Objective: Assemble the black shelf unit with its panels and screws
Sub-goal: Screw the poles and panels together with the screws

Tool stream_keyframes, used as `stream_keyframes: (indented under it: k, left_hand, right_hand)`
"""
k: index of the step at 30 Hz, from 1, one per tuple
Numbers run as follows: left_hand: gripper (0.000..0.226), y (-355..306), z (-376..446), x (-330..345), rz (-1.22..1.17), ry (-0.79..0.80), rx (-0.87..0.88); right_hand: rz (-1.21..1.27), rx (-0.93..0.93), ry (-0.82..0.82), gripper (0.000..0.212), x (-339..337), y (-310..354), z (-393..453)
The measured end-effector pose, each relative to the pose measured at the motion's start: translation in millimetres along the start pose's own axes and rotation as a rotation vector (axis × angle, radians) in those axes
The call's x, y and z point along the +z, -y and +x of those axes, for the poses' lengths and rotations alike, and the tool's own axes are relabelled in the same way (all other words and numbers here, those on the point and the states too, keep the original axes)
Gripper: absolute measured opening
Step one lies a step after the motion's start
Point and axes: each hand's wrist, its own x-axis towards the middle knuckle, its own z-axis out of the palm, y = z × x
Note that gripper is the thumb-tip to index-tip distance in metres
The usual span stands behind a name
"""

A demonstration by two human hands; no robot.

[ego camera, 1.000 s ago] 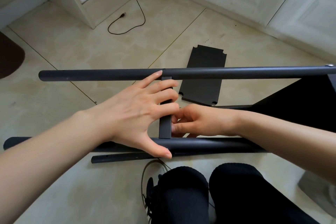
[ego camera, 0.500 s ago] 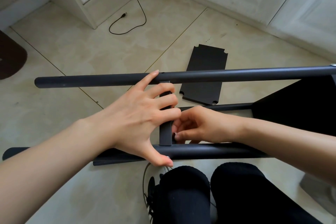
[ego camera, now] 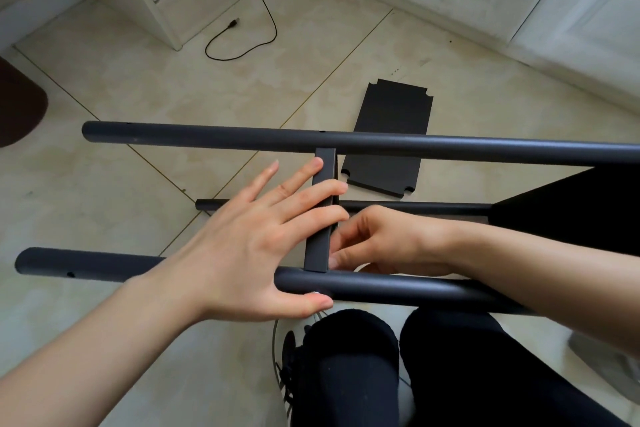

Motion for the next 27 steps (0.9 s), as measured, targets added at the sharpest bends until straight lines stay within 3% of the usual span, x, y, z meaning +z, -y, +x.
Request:
stream_keyframes:
  k: [5, 9, 27]
  left_hand:
    - [0.084, -2.2, -2.0, 0.8, 0.004, -0.026, 0.009]
    - [0.102, -0.7, -2.1, 2.7, 0.019, -0.054, 0.006]
    - [0.098, 3.0, -1.2, 6.0, -0.004, -0.051, 0.034]
  right_hand:
    - [0.126, 0.009, 0.04, 0.001, 0.2, 3.7, -2.0]
    - [0.143, 0.033, 0.059, 0.013, 2.5, 4.2, -0.4]
    - [0.323, 0.065, 0.13, 0.019, 1.2, 9.0, -1.0]
